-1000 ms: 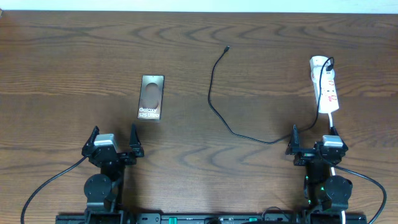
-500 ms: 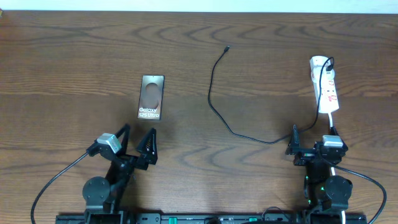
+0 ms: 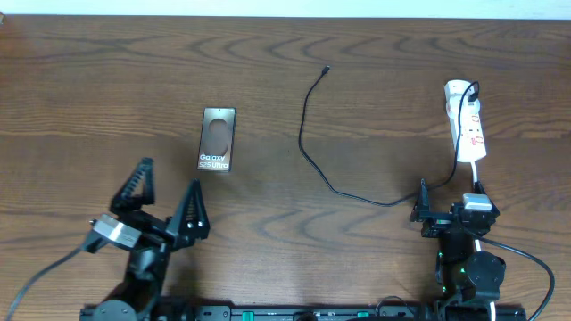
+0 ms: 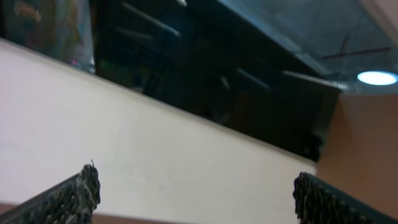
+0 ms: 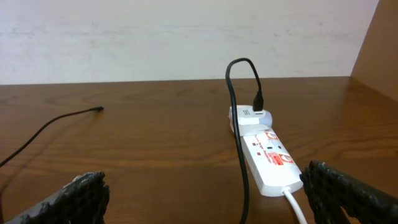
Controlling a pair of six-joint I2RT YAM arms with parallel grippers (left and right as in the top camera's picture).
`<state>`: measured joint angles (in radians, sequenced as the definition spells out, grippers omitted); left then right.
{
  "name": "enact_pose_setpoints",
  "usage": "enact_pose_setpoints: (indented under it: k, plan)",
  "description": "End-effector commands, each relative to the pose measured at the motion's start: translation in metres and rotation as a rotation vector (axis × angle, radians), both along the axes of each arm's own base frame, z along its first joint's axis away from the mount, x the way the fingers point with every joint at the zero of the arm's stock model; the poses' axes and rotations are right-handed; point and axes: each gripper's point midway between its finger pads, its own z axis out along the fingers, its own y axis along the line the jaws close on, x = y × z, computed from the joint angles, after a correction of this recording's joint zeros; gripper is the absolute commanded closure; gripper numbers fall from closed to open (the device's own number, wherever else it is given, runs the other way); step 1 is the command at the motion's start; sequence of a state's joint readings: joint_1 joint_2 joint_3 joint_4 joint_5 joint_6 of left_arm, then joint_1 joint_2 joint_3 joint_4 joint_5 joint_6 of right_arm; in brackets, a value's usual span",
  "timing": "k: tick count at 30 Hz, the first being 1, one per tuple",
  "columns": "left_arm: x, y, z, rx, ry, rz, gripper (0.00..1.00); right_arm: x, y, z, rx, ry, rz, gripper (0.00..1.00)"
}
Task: Plug charger to phone and switch on socket
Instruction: 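Reach the left gripper forward over the Galaxy S25 Ultra phone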
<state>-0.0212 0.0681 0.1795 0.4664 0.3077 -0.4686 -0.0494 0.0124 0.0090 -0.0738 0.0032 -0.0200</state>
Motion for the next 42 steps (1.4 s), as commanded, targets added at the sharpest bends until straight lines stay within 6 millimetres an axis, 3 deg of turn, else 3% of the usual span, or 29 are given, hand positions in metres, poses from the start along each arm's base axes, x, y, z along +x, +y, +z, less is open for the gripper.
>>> enact_pose_setpoints:
  k: [1, 5, 9, 15, 21, 28, 42]
  plan:
    - [0.005, 0.007, 0.037, 0.049, 0.046, 0.071, 0.02, 0.000, -0.001, -0.001, -0.015, -0.001, -0.004, 0.01]
    - [0.041, 0.006, 0.028, 0.081, 0.433, 0.064, 0.02, 0.000, -0.001, -0.001, -0.015, -0.001, -0.004, 0.01]
    - [0.070, -0.001, 0.017, 0.244, 0.777, 0.015, 0.02, 0.000, -0.001, -0.001, -0.015, 0.000, -0.004, 0.01]
    - [0.096, -0.034, 0.010, 0.295, 1.029, -0.231, 0.02, 0.000, -0.001, -0.001, -0.015, -0.001, -0.004, 0.01]
    - [0.124, -0.024, -0.018, 0.288, 1.251, -0.189, 0.02, 0.000, -0.001, -0.001, -0.015, -0.001, -0.003, 0.01]
    - [0.151, 0.012, -0.065, 0.547, 1.597, 0.144, 0.02, 0.000, -0.001, -0.001, -0.015, -0.001, -0.004, 0.01]
    - [0.194, -0.001, -0.189, 0.648, 1.879, 0.092, 0.02, 0.000, -0.001, -0.001, -0.015, 0.000, -0.003, 0.01]
